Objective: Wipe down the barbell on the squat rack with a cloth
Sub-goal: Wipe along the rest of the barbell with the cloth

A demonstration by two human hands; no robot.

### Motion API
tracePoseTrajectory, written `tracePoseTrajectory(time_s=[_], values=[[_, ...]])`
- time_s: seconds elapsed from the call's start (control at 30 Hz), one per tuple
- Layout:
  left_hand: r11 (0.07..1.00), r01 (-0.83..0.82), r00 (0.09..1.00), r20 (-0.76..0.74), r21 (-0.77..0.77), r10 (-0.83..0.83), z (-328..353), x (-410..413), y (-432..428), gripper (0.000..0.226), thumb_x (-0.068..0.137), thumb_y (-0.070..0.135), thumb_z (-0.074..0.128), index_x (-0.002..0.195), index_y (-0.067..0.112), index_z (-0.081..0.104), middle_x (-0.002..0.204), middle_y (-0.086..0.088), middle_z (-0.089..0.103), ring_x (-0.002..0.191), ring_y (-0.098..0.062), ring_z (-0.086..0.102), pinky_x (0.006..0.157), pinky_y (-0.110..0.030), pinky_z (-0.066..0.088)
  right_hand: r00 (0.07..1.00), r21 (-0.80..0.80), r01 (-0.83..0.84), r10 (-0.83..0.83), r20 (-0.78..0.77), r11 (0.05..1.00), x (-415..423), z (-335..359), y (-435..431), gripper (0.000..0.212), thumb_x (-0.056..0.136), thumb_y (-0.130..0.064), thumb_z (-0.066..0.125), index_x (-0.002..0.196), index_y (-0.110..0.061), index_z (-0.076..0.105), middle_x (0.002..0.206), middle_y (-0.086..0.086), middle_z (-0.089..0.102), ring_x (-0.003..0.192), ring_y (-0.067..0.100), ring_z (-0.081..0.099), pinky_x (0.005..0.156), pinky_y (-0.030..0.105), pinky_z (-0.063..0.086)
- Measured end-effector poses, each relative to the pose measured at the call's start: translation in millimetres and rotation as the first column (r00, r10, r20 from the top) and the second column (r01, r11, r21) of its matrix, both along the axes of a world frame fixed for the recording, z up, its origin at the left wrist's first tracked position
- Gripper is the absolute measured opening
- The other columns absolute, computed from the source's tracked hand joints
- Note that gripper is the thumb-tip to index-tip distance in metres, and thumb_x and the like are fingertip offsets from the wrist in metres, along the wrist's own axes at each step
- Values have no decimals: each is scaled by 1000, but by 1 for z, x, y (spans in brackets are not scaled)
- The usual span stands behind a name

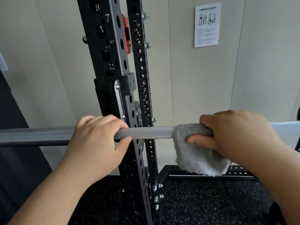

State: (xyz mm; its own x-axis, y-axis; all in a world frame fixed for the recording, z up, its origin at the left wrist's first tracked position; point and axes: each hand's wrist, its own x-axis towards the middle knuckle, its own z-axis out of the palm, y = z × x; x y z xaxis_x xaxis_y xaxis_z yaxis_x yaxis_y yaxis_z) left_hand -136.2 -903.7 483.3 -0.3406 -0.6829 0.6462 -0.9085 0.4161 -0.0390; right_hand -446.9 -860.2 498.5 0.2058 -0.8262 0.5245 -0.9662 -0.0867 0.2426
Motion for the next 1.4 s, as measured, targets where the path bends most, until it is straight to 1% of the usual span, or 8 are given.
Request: tracePoseTrajectory(time_s=[0.23,0.43,0.63,0.77,1.03,1.13,1.27,1.4], values=[[1000,-20,1000,6,20,20,2,-1,4,19,85,50,53,94,39,64,89,23,58,83,-9,51,95,-35,35,980,-122,-199,193,-54,972,45,-20,-28,52,93,-73,31,96,-28,55,73,-9,56,62,19,57,49,23,23],[999,33,999,-31,18,-33,2,-1,1,26,86,48,56,104,35,68,94,20,62,89,-11,55,102,-37,37,985,-29,-174,174,-19,984,56,1,-13,52,92,-80,20,95,-31,37,81,-11,54,71,15,55,55,29,39],[997,83,987,-138,6,-81,-4,14,6,54,81,41,58,132,23,61,124,11,64,119,-14,55,113,-36,36,959,-75,-272,263,-105,959,122,-20,-49,45,91,-61,63,84,-19,49,64,-4,39,47,20,43,43,27,37],[999,-41,992,-118,-10,39,-6,35,8,89,77,74,55,148,19,50,147,7,51,140,-16,42,120,-39,29,963,-34,-268,267,-35,963,105,-6,-35,48,97,-75,25,104,-31,44,76,-11,49,67,17,57,55,30,46],[997,-51,986,-159,49,59,-12,44,4,100,72,86,44,153,26,39,150,14,42,134,-8,34,121,-43,28,974,60,-222,218,67,973,113,5,-49,81,90,-82,-6,81,-28,54,64,-9,56,56,9,56,56,31,51],[997,-40,984,-171,61,50,-15,42,1,101,73,85,45,153,25,36,150,13,40,139,-9,35,124,-47,23,965,338,-250,204,166,907,111,26,-56,84,82,-85,-1,77,-28,61,70,-9,65,66,4,62,73,31,57],[999,-27,976,-213,43,35,-17,40,-1,97,74,79,51,149,19,42,142,10,46,134,-11,41,121,-47,28,984,146,-170,175,-19,974,140,18,-47,79,89,-77,-5,79,-29,57,66,-8,56,58,10,54,60,31,54],[1000,-20,973,-230,21,24,-18,42,-1,95,73,77,53,148,19,43,142,9,47,130,-10,36,118,-38,29,969,209,-214,179,172,954,178,20,-64,69,94,-81,22,73,-24,54,71,0,58,62,18,56,59,33,51]])
